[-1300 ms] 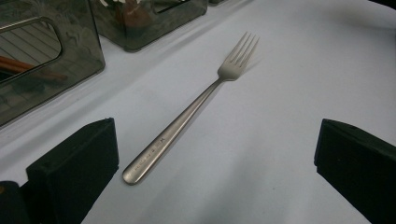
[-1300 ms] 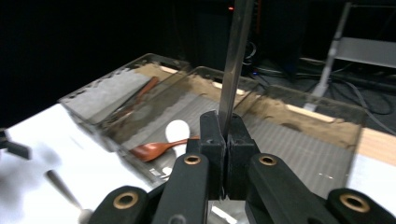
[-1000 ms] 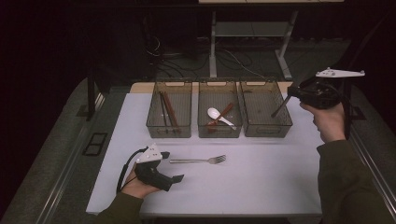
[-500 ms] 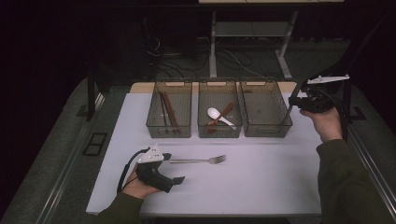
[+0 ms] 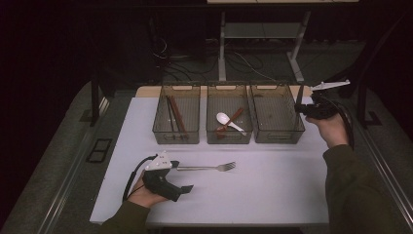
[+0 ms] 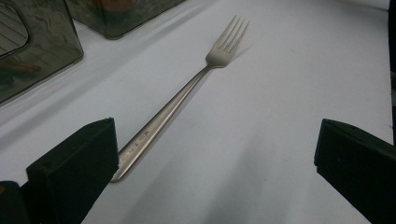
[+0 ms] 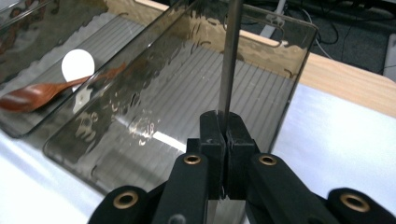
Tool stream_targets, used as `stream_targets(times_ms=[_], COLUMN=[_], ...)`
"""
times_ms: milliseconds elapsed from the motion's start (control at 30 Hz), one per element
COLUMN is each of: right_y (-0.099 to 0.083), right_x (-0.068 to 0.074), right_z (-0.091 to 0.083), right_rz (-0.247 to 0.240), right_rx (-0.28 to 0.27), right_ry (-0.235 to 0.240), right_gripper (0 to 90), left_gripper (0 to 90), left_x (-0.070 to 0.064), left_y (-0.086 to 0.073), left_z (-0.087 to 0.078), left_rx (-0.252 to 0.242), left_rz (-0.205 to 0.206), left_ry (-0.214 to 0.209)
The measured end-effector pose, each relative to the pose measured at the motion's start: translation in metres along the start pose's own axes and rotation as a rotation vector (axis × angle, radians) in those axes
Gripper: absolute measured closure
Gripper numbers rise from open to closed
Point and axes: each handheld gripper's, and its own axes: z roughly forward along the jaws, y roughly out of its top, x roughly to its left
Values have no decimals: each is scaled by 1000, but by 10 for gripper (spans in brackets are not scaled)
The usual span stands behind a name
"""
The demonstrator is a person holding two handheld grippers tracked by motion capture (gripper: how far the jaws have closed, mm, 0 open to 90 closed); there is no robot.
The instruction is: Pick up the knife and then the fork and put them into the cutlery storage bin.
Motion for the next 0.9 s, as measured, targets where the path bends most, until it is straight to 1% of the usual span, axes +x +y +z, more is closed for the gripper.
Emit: stream_targets(times_ms=[100,167,267,467,567,667,733,767,833,900], right_y=[2,3,6,11,12,11,12,13,14,14], right_x=[2,3,5,7,7,7,8,9,12,13], right_z=[9,15,25,44,57,69,75,78,82,82], right_rz=[6,1,1,1,16,42,40,32,25,23], right_rx=[-16,-31,-30,1,31,39,64,75,91,92], right_ry=[-4,4,-2,1,-4,-9,-7,-12,-25,-16], right_gripper=[883,882,882,883,883,879,873,868,826,785], left_gripper=[0,0,0,0,0,0,0,0,0,0], left_x=[-1,0,0,-2,-3,-3,-3,-3,-3,-3], left_y=[0,0,0,2,2,2,2,2,2,2], left_z=[0,0,1,1,1,2,2,2,2,1], left_rx=[0,0,4,-3,-4,-2,-3,-4,-6,-9], left_rz=[1,1,1,9,18,19,18,19,21,20], left_ry=[2,1,0,0,0,-2,-4,-6,-8,-7])
